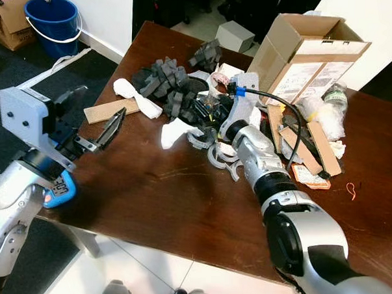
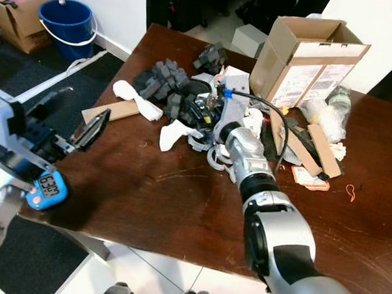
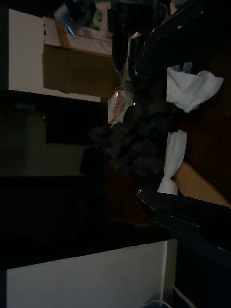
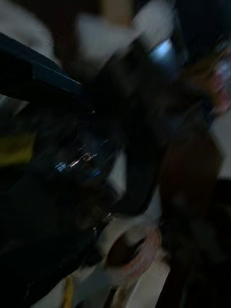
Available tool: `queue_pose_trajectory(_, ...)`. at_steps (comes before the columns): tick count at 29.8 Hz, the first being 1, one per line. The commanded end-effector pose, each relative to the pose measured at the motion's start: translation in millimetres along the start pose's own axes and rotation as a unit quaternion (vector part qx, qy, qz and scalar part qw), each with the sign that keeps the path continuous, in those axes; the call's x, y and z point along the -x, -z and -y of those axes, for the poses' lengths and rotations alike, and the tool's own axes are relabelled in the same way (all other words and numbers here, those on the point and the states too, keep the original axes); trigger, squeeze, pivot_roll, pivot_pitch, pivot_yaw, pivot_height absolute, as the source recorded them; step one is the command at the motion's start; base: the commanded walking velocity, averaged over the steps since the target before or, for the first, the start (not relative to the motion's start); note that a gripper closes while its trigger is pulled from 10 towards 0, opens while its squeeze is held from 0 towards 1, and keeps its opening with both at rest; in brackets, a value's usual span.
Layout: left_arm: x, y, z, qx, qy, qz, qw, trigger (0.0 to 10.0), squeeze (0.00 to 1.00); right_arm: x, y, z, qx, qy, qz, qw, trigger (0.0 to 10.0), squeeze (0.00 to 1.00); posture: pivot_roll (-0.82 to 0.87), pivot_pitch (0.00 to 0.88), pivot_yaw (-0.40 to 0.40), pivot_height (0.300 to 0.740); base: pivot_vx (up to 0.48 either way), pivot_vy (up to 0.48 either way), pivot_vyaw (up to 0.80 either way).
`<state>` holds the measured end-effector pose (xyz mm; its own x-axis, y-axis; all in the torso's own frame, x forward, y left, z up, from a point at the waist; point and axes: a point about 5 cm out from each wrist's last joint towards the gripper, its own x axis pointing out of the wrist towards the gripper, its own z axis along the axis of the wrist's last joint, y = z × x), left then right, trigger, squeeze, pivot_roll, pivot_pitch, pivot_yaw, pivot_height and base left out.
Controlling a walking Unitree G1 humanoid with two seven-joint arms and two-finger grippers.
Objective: Picking trash to rubbish bin
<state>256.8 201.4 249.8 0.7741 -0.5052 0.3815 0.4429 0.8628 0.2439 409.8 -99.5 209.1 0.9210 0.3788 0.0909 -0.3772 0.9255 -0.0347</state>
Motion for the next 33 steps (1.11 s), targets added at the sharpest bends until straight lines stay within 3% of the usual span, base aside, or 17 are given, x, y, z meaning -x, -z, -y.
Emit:
queue_pose_trajectory(1, -6.5, 2, 12.0, 0.008, 0.026, -0.003, 1.0, 10.0, 0.0, 8.1, 29, 0.3, 0.018, 0.023, -0.063, 0.998, 10.0, 0.0, 0.33, 0.194, -0.164, 0.74, 0.0, 0.0, 0.0)
queue_pose_trajectory(10, -17.4, -1, 22.5, 0.017, 0.057, -0.002, 0.998, 10.0, 0.0, 15.2, 61, -17.8, 0.036, 0.018, -0.13, 0.991, 10.0, 0.0, 0.33, 0.182, -0.131, 0.74, 0.0, 0.0, 0.0)
queue_pose_trajectory(14, -23.2, -5, 29.3, 0.012, 0.077, 0.0, 0.997, 10.0, 0.0, 16.9, 62, -13.2, 0.032, 0.039, -0.132, 0.99, 10.0, 0.0, 0.33, 0.179, -0.115, 0.74, 0.0, 0.0, 0.0)
queue_pose_trajectory(20, -32.3, -10, 37.1, 0.015, 0.098, 0.012, 0.995, 10.0, 0.0, 23.0, 59, 13.8, 0.037, 0.105, -0.133, 0.985, 10.0, 0.0, 0.32, 0.172, -0.106, 0.74, 0.0, 0.0, 0.0)
queue_pose_trajectory(26, -35.2, -10, 39.4, 0.018, 0.102, 0.014, 0.995, 10.0, 0.0, 19.1, 46, 15.6, -0.007, 0.099, -0.08, 0.992, 10.0, 0.0, 0.32, 0.17, -0.109, 0.74, 0.0, 0.0, 0.0)
queue_pose_trajectory(33, -36.3, -8, 43.8, 0.021, 0.105, 0.01, 0.994, 10.0, 0.0, 20.6, 50, 18.4, 0.002, 0.12, -0.1, 0.988, 10.0, 0.0, 0.32, 0.168, -0.117, 0.74, 0.0, 0.0, 0.0)
